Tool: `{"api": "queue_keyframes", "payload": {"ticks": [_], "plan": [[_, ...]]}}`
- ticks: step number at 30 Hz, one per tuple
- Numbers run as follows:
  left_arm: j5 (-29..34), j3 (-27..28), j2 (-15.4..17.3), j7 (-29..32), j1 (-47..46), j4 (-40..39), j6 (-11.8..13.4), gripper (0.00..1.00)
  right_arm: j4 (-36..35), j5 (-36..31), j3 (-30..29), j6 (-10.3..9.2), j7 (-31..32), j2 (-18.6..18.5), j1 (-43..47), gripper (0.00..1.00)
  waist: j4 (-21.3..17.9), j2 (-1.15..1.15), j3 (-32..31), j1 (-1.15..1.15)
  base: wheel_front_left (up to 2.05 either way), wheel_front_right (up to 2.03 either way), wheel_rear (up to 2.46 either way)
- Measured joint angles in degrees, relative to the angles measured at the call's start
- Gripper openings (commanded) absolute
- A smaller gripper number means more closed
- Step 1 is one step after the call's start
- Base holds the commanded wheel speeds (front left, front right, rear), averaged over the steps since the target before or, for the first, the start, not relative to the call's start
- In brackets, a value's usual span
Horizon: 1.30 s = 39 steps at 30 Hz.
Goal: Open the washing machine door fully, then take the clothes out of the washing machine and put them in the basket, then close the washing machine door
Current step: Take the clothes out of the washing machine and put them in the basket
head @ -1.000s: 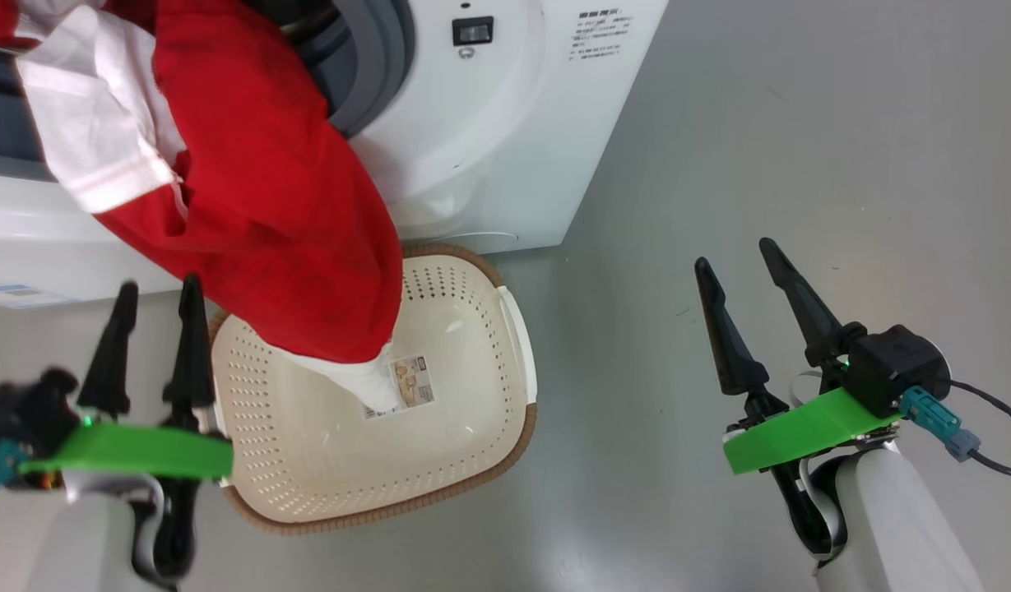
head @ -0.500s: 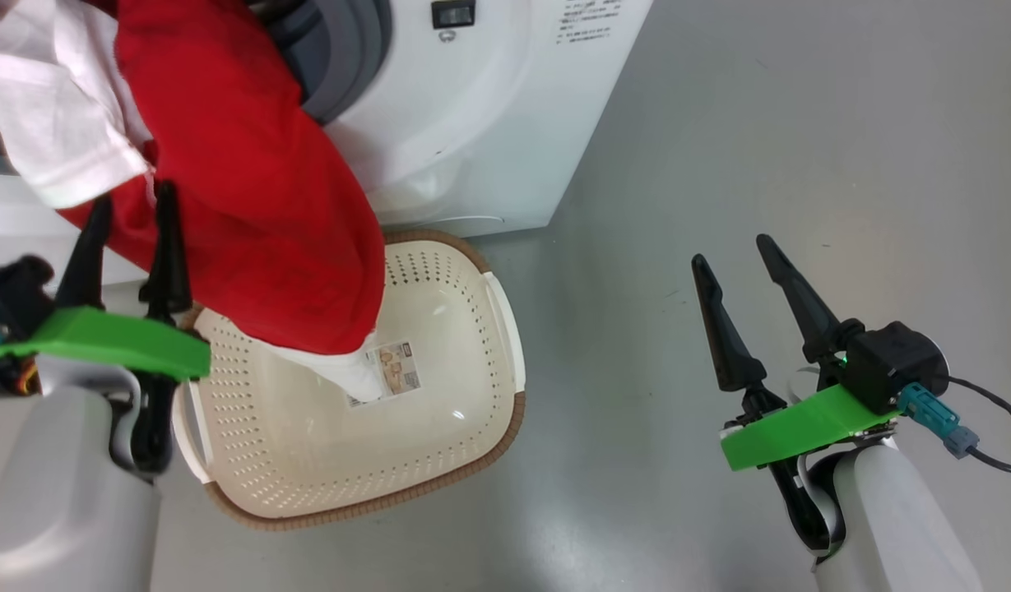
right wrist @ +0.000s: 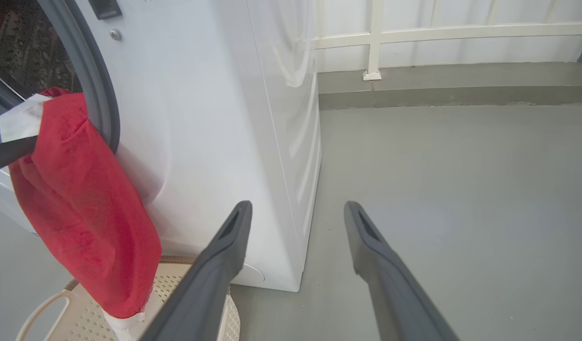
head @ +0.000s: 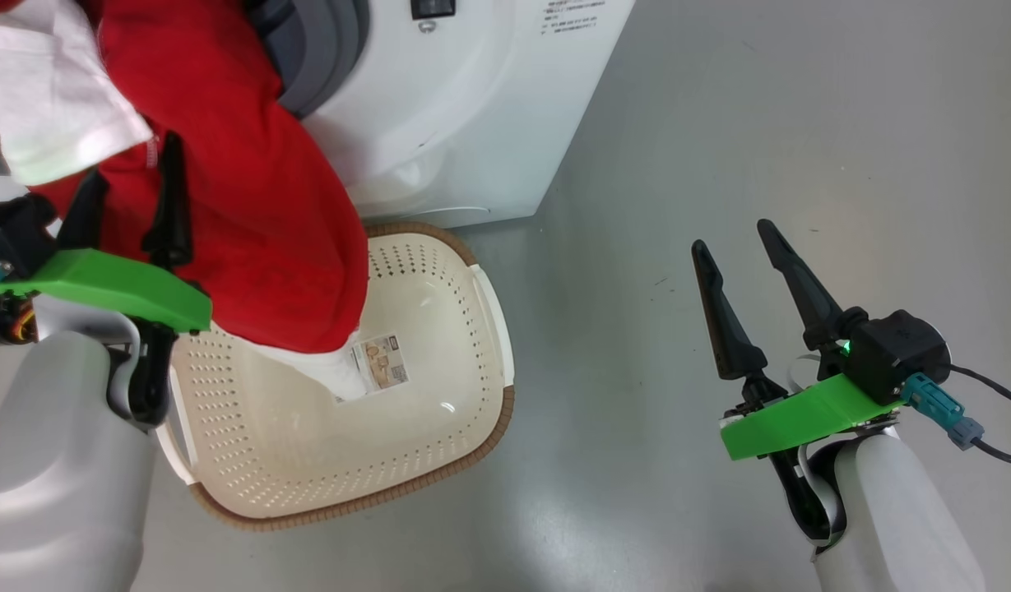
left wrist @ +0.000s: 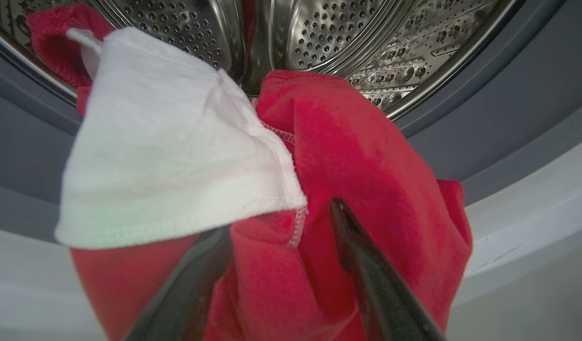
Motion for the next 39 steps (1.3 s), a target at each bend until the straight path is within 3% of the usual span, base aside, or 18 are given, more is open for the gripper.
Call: {"api": "queue_keyframes", "payload": {"ticks": [1, 2, 3, 5, 6, 7, 16, 26, 39], "plan": [[0.0, -0.3, 0.1, 0.0, -0.2, 0.4, 0.0, 0.85, 0.0, 0.0, 0.0, 0.0, 0.0, 0.0, 0.0, 1.0, -0.1, 0.0, 0.0, 0.0, 0.0, 0.0, 0.0], [-0.2, -0.6, 0.1, 0.0, -0.4, 0.7, 0.0, 0.49, 0.0, 0.1, 0.0, 0.0, 0.0, 0.0, 0.0, 1.0, -0.1, 0.0, 0.1, 0.0, 0.0, 0.0, 0.0], [-0.4, -1.0, 0.2, 0.0, -0.5, 1.0, 0.0, 0.34, 0.0, 0.2, 0.0, 0.0, 0.0, 0.0, 0.0, 1.0, -0.1, 0.0, 0.1, 0.0, 0.0, 0.0, 0.0], [-0.5, -1.5, 0.3, 0.0, -0.5, 1.5, 0.0, 0.09, -0.1, 0.4, 0.0, 0.0, 0.0, 0.0, 0.0, 1.0, -0.2, 0.0, 0.2, 0.0, 0.0, 0.0, 0.0], [-0.5, -1.6, 0.4, 0.0, -0.6, 1.7, 0.0, 0.09, -0.1, 0.4, 0.0, 0.0, 0.0, 0.0, 0.0, 1.0, -0.2, 0.0, 0.2, 0.0, 0.0, 0.0, 0.0], [-0.5, -1.7, 0.4, 0.0, -0.6, 1.8, 0.0, 0.0, -0.1, 0.4, 0.0, 0.0, 0.0, 0.0, 0.0, 1.0, -0.2, 0.0, 0.2, 0.0, 0.0, 0.0, 0.0], [-1.0, -4.0, 0.2, 0.0, -0.4, -0.7, 0.0, 0.0, -0.2, 0.4, -0.2, 0.0, 0.0, 0.0, 0.0, 1.0, 0.4, 0.0, 0.1, 0.0, 0.0, 0.0, 0.0], [-2.6, -9.5, -0.1, 0.0, 6.5, -4.4, 0.0, 0.0, -0.2, 0.4, -0.3, 0.0, 0.0, 0.0, 0.0, 1.0, 1.2, 0.0, -0.3, 0.0, 0.0, 0.0, 0.0], [-4.4, -14.0, -1.3, 0.0, 11.7, -0.8, 0.0, 0.0, -0.1, 0.4, -0.1, 0.0, 0.0, 0.0, 0.0, 1.0, 1.2, 0.0, -0.5, 0.0, 0.0, 0.0, 0.0]]}}
